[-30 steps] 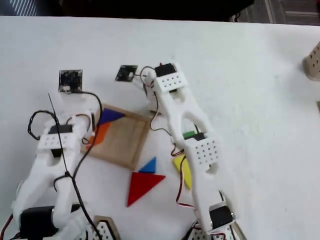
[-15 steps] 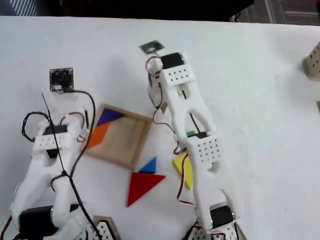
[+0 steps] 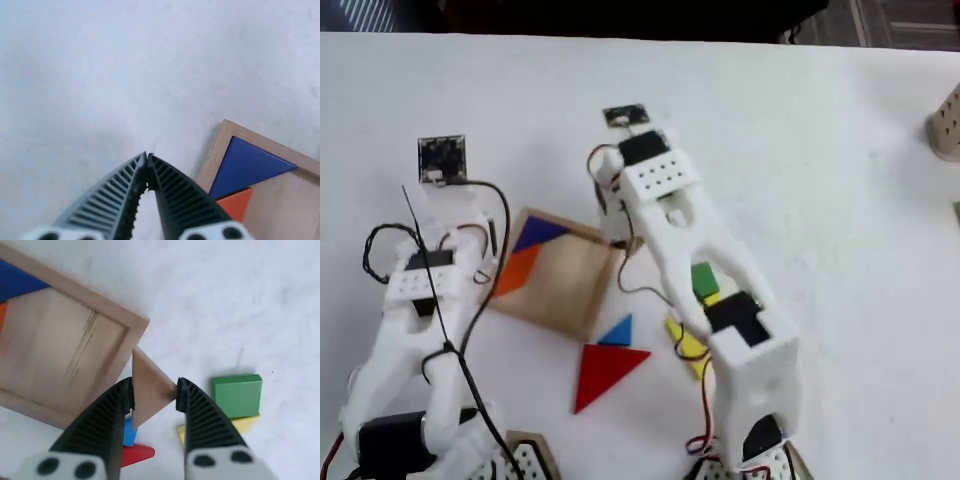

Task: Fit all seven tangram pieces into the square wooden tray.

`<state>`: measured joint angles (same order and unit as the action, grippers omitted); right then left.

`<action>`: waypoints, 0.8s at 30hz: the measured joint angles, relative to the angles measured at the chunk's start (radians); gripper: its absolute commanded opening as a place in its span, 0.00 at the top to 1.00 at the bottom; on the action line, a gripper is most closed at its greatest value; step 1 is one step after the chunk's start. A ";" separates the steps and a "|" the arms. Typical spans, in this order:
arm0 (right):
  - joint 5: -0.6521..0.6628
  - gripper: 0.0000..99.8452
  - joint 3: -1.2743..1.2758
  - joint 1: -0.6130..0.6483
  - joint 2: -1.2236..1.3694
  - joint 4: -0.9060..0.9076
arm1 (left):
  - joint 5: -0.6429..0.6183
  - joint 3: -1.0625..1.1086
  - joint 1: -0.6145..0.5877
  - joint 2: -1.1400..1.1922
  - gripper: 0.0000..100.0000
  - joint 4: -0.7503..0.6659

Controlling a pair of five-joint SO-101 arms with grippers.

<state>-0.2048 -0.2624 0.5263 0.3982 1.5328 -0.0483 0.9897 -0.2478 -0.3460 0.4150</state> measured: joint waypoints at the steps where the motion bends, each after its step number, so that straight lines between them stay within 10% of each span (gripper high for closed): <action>1: 0.000 0.98 0.057 0.017 -0.032 -0.041 | 0.000 0.000 0.000 0.000 0.98 0.000; 16: -0.374 0.97 0.499 0.258 -0.239 -0.528 | 0.000 0.000 0.000 0.000 0.98 0.000; 24: -0.381 0.71 0.499 0.315 -0.216 -0.574 | 0.000 0.000 0.000 0.000 0.98 0.000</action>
<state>-0.5854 0.2363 0.8408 0.1818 0.9590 -0.0483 0.9897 -0.2478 -0.3460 0.4150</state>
